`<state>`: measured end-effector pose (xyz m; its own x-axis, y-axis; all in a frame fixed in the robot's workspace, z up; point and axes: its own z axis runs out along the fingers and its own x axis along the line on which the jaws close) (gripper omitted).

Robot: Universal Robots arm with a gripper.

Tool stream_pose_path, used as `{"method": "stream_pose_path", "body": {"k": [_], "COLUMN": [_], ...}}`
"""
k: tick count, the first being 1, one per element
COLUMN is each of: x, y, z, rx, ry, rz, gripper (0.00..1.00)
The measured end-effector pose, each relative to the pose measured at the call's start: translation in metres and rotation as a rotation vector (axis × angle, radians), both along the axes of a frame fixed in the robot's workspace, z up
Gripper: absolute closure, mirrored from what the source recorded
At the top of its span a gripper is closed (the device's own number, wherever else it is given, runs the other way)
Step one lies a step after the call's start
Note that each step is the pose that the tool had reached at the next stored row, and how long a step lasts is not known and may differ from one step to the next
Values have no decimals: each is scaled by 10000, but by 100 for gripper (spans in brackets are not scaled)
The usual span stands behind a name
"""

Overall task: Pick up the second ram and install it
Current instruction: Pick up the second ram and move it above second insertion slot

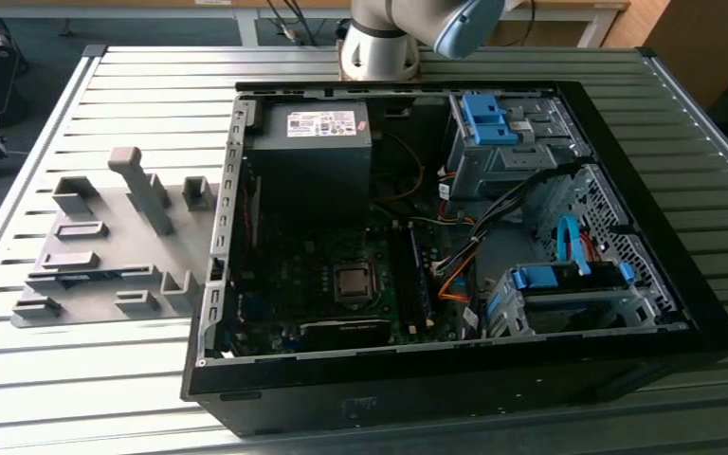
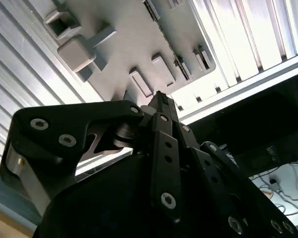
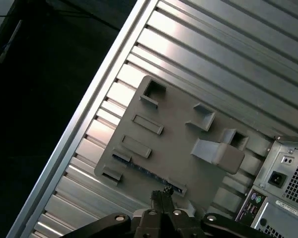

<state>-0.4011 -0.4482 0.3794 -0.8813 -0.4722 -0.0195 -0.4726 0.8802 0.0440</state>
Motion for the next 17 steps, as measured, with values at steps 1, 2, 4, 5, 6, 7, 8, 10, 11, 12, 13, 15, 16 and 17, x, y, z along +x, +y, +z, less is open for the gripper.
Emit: {"method": "stream_pose_path", "body": {"k": [1, 2, 4, 5, 6, 7, 8, 10, 11, 12, 13, 15, 16, 17], "x": [0, 0, 0, 0, 0, -1, 0, -1, -1, -1, -1, -2, -2, -3], "y": [0, 0, 0, 0, 0, 0, 0, 0, 0, 0, 0, 0, 0, 0], "z": [-1, -2, -4, -6, -7, -9, -10, -13, -15, -16, -18, -20, -22, -23], "rx": [0, -1, -4, -4, -5, -5, -5, -5, -5, -5, -5, -5, -5, -5], "ry": [-1, 0, 0, 0, 0, 0, 0, 0, 0, 0, 0, 0, 0, 0], "rz": [171, 329, 660, 854, 1034, 1214, 1393, 1752, 1943, 2121, 2302, 2659, 2839, 3018], "gripper": [89, 89, 89, 89, 89, 89, 89, 89, 89, 89, 89, 89, 89, 89]}}
